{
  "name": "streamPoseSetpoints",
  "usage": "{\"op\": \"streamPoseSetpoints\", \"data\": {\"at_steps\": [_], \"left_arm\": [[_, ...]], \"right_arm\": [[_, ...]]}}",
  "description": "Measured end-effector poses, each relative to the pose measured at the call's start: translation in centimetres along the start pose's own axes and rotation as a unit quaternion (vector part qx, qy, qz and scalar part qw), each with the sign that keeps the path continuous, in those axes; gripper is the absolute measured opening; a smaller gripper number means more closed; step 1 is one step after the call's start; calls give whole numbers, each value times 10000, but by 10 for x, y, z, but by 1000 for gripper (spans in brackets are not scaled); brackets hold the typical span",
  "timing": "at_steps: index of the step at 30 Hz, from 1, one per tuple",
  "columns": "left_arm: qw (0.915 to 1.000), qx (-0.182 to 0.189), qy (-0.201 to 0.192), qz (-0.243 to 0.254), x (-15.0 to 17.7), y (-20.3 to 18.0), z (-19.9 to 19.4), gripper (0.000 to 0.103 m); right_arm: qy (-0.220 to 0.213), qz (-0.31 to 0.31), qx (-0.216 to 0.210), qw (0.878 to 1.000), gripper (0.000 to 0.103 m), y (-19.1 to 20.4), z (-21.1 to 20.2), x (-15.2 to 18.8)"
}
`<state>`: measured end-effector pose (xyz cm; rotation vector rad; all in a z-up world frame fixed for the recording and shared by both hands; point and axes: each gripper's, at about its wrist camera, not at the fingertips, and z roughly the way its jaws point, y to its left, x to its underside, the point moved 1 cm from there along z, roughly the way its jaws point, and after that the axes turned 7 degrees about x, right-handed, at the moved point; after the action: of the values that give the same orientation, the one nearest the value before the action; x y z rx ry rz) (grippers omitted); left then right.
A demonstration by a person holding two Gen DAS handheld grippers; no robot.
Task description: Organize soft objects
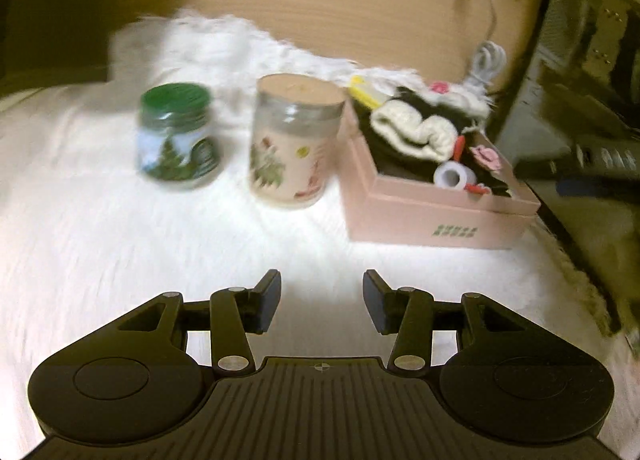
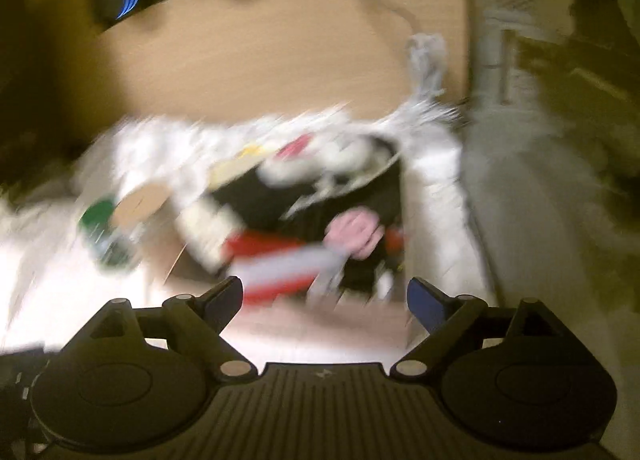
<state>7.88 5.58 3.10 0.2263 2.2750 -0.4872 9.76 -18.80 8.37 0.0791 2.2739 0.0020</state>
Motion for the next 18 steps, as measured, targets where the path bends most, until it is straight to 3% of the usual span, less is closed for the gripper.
{"op": "streamPoseSetpoints", "data": {"at_steps": [3, 8, 12, 18], "left_arm": [[9981, -447, -175, -387, 26, -18, -10, 50], [9934, -1070, -110, -406, 60, -59, -12, 50], [9860, -1635, -174, -272, 75, -80, -6, 50], [9801, -1905, -273, -488, 77, -86, -4, 50]], "right_arm": [[543, -401, -455, 9967, 90, 5, 10, 28], [1216, -1018, -866, 9835, 93, 11, 31, 69], [944, -1703, -626, 9789, 103, 18, 33, 81], [791, -1882, -752, 9760, 103, 17, 38, 82]]}}
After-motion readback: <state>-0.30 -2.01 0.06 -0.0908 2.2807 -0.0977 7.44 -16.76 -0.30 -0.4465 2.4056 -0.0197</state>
